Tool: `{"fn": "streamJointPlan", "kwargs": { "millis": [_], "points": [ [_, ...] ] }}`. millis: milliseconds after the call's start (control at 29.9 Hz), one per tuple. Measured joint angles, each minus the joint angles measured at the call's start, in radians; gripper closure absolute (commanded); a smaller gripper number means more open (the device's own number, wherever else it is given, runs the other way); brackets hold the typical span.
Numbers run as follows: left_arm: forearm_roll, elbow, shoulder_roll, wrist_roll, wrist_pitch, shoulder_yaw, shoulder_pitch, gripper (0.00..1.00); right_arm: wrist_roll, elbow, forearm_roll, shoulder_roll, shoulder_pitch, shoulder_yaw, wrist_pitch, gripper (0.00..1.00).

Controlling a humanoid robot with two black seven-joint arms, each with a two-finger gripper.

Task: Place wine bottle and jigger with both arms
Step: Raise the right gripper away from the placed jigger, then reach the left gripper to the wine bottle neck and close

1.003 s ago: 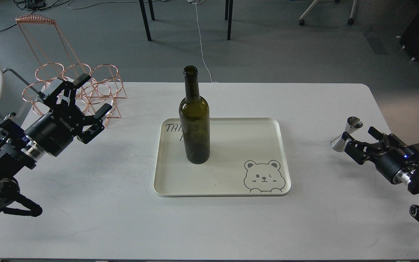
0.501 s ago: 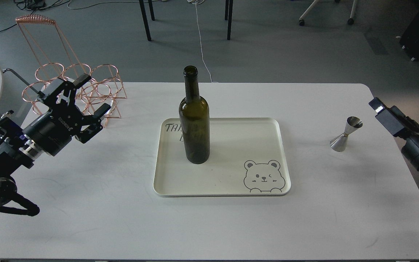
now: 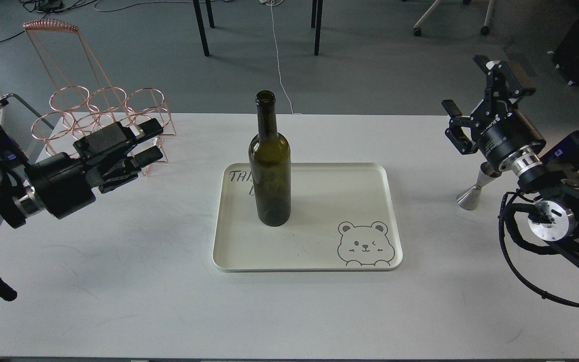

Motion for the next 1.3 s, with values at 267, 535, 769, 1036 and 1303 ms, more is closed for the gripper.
{"fn": "streamJointPlan", "kwargs": {
  "millis": [267,535,769,1036,1303],
  "points": [
    [0.732,-0.018,-0.18,0.0,0.343,0.01,-0.079,0.01,0.0,-0.082,0.003,0.104,-0.028,-0.009,0.042,0.02],
    [0.962,0.104,-0.307,0.0,0.406,0.014,-0.145,0.01,0.0,-0.081,0.003,0.099,-0.058,-0.001,0.043,0.01],
    [0.959,0.191,-0.368,0.0,0.402,0.116,-0.274,0.01,0.0,-0.08,0.003,0.095,-0.071,-0.004,0.043,0.01],
    [0.959,0.248,-0.421,0.0,0.386,0.151,-0.34,0.02,0.0,-0.081,0.003,0.095,-0.072,-0.004,0.043,0.01],
    [0.96,0.265,-0.436,0.0,0.348,0.151,-0.362,0.14,0.0,-0.082,0.003,0.095,-0.072,-0.004,0.043,0.01]
  ]
}}
